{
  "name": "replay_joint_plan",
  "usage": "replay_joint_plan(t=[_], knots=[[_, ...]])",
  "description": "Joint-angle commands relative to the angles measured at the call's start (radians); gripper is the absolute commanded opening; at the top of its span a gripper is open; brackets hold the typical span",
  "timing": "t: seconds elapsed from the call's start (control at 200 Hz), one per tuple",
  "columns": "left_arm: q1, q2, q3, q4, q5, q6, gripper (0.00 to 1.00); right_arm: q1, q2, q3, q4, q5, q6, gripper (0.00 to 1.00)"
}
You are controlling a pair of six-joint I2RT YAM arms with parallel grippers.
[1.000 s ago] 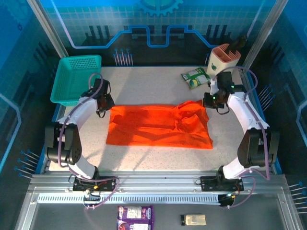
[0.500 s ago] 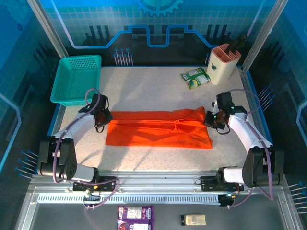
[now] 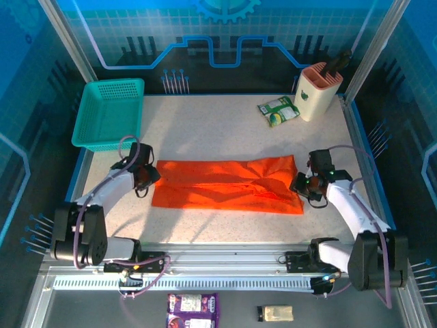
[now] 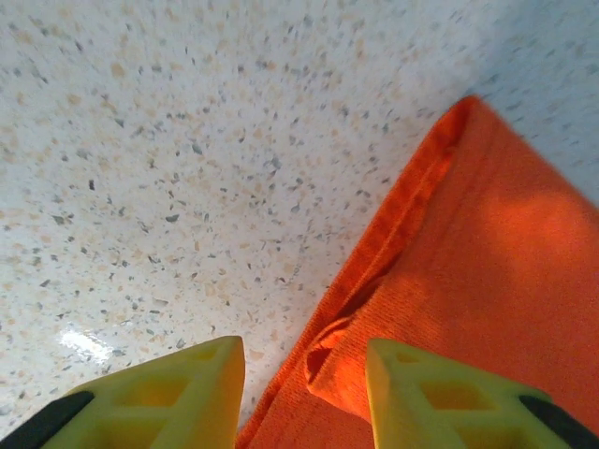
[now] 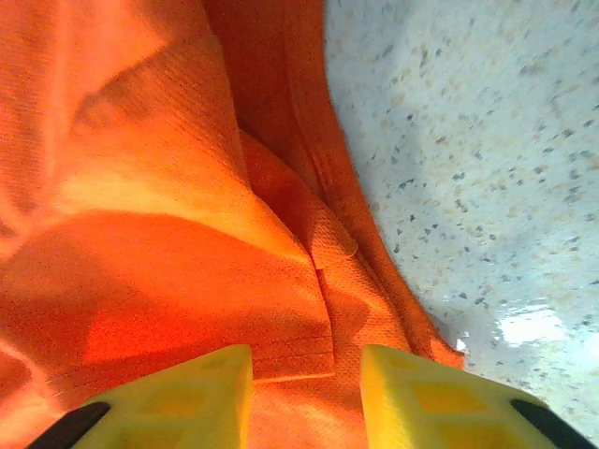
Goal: Fold the inside-out t-shirt
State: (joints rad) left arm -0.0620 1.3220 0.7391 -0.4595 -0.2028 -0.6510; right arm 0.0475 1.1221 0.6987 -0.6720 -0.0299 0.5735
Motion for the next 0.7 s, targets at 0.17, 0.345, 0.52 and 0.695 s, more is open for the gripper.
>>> replay_joint_plan(t=[0.17,0.345,0.52,0.695], knots=[[-0.094,0.033,0.186,-0.120,0.071,0.052,0.30,0.174,0.102,0.174,-0.027,-0.144,-0.078,0.39],[-0.139,0.213,0.218,-0.124,0.133,0.031,0.16,0.323,0.333,0.278,0.068,-0.271,-0.081,0.39],[-0.121,0.344,0.207,-0.104,0.107,0.036,0.14,0.344,0.477,0.243,0.162,-0.308,-0.031,0.41],[-0.068,0.417,0.210,-0.088,0.098,0.056,0.14,0.329,0.523,0.234,0.103,-0.228,-0.041,0.56]])
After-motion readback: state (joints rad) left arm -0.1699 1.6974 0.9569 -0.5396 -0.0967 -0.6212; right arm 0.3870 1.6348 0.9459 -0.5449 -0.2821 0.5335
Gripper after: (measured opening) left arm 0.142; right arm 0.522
